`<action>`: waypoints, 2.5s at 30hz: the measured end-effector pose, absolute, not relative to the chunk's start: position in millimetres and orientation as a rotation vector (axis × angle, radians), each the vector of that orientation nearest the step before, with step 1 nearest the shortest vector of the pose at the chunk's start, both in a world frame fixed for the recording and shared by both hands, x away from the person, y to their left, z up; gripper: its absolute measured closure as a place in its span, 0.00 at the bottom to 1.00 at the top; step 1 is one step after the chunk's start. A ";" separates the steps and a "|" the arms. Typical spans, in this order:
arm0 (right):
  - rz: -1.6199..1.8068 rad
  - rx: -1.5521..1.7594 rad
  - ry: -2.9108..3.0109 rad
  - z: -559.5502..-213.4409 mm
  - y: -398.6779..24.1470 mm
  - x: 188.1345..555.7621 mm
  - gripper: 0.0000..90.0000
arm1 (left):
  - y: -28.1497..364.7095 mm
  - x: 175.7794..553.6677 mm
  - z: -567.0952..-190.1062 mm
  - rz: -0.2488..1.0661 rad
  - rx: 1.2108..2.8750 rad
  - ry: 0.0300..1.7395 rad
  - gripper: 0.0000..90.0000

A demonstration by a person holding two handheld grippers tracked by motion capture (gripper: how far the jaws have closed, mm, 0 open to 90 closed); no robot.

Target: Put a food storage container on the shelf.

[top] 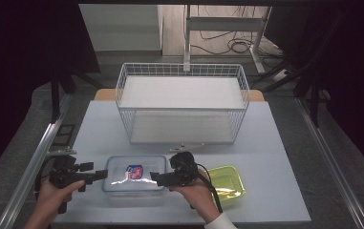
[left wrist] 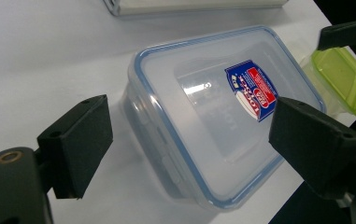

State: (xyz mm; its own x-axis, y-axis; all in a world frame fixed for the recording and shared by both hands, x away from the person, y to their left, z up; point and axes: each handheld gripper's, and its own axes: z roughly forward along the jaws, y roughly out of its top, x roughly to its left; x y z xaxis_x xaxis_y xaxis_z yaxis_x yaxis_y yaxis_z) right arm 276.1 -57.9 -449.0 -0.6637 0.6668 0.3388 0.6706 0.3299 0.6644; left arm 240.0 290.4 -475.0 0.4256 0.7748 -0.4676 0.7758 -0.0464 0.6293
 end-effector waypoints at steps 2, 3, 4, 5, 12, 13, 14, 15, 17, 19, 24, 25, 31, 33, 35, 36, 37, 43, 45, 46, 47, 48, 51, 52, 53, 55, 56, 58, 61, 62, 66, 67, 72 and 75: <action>-1.261 -1.294 -2.546 -453.1 -57.1 280.6 0.19 | 287.3 243.9 -479.3 -0.029 1.800 1.338 0.15; -1.256 -1.297 -2.538 -454.8 -57.2 282.4 0.19 | 286.4 245.4 -481.1 -0.042 1.802 1.337 0.15; -1.255 -1.301 -2.532 -455.8 -57.3 283.5 0.19 | 284.8 247.7 -484.7 -0.062 1.802 1.340 0.15; -1.252 -1.304 -2.526 -457.0 -58.1 285.0 0.19 | 283.9 249.3 -487.6 -0.080 1.805 1.348 0.15; -1.265 -1.306 -2.528 -457.2 -66.1 286.4 0.19 | 282.8 253.9 -502.2 -0.185 1.792 1.381 0.14; -1.261 -1.305 -2.527 -457.2 -67.1 286.4 0.19 | 282.0 254.3 -504.2 -0.188 1.790 1.390 0.13; -1.259 -1.303 -2.531 -457.2 -67.8 286.3 0.19 | 281.9 255.0 -506.9 -0.192 1.798 1.391 0.14; -1.260 -1.300 -2.534 -457.4 -68.6 286.2 0.19 | 281.2 255.8 -509.1 -0.203 1.801 1.396 0.14; -1.259 -1.304 -2.532 -457.4 -70.2 285.9 0.19 | 279.3 256.4 -510.4 -0.203 1.810 1.397 0.14; -1.259 -1.306 -2.533 -458.1 -72.0 286.6 0.19 | 275.8 257.1 -511.4 -0.225 1.819 1.384 0.14; -1.255 -1.315 -2.532 -460.6 -75.6 288.7 0.19 | 270.4 258.9 -514.5 -0.268 1.826 1.363 0.14; -1.250 -1.317 -2.529 -461.0 -75.9 288.8 0.19 | 270.9 258.9 -514.6 -0.269 1.826 1.361 0.15; -1.188 -1.317 -2.539 -466.4 -71.9 290.8 0.19 | 272.8 257.3 -515.6 -0.259 1.790 1.368 0.18; -1.154 -1.316 -2.537 -468.9 -69.1 293.2 0.19 | 275.7 256.5 -517.4 -0.267 1.763 1.368 0.21; -1.136 -1.312 -2.529 -470.7 -67.3 295.6 0.19 | 277.5 256.3 -518.4 -0.276 1.753 1.363 0.22; -1.125 -1.314 -2.526 -471.3 -66.2 296.3 0.19 | 277.4 256.2 -518.2 -0.275 1.755 1.362 0.22; -1.114 -1.305 -2.530 -472.8 -64.6 297.7 0.19 | 277.1 256.2 -517.8 -0.272 1.759 1.363 0.22; -1.065 -1.324 -2.518 -479.4 -59.5 302.5 0.19 | 277.0 256.3 -517.5 -0.269 1.763 1.363 0.22; -1.050 -1.330 -2.486 -482.2 -59.8 304.7 0.19 | 277.0 256.3 -517.4 -0.268 1.765 1.362 0.22; -1.036 -1.335 -2.471 -484.0 -60.3 306.3 0.19 | 277.0 256.3 -517.4 -0.267 1.765 1.362 0.22; -1.033 -1.342 -2.465 -485.0 -60.1 306.9 0.19 | 276.9 256.2 -517.3 -0.266 1.766 1.362 0.22; -1.027 -1.347 -2.464 -485.9 -59.8 307.5 0.20 | 276.9 256.3 -517.3 -0.265 1.767 1.361 0.22; -1.018 -1.341 -2.445 -487.6 -58.1 308.8 0.20 | 276.7 256.3 -517.1 -0.263 1.769 1.361 0.22; -1.018 -1.339 -2.439 -488.0 -57.3 309.0 0.21 | 276.7 256.3 -517.0 -0.263 1.769 1.361 0.22; -1.018 -1.339 -2.431 -488.4 -56.6 309.4 0.21 | 276.6 256.3 -517.0 -0.262 1.769 1.362 0.22; -1.011 -1.342 -2.397 -490.6 -55.3 311.5 0.21 | 276.5 256.2 -517.0 -0.261 1.768 1.361 0.22; -1.005 -1.341 -2.382 -491.5 -55.0 312.3 0.21 | 276.5 256.1 -517.0 -0.261 1.768 1.361 0.22; -0.995 -1.344 -2.332 -494.6 -53.8 314.8 0.21 | 276.5 256.0 -517.1 -0.259 1.768 1.360 0.22; -0.995 -1.350 -2.296 -497.7 -51.3 316.3 0.20 | 276.4 255.7 -517.1 -0.256 1.767 1.360 0.22; -0.994 -1.356 -2.297 -497.8 -50.2 316.1 0.20 | 276.4 255.7 -517.1 -0.256 1.767 1.360 0.22; -0.991 -1.366 -2.279 -498.2 -50.3 315.8 0.21 | 276.3 255.8 -517.2 -0.256 1.767 1.360 0.22; -0.989 -1.362 -2.276 -498.2 -51.3 315.7 0.22 | 276.2 255.8 -517.3 -0.256 1.767 1.360 0.22; -0.995 -1.353 -2.254 -494.8 -60.1 314.2 0.35 | 276.2 254.6 -517.7 -0.249 1.764 1.351 0.22; -1.013 -1.361 -2.227 -494.7 -64.0 313.2 0.39 | 275.2 251.7 -515.4 -0.225 1.779 1.342 0.22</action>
State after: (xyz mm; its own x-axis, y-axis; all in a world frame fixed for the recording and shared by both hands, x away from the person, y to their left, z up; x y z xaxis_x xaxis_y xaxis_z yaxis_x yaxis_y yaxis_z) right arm 313.2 -64.0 -494.7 -0.4833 0.6294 0.6085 0.8723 0.2867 0.3962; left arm 251.7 275.2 -515.4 0.4019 0.6920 -0.5996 0.8499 -0.0382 0.5256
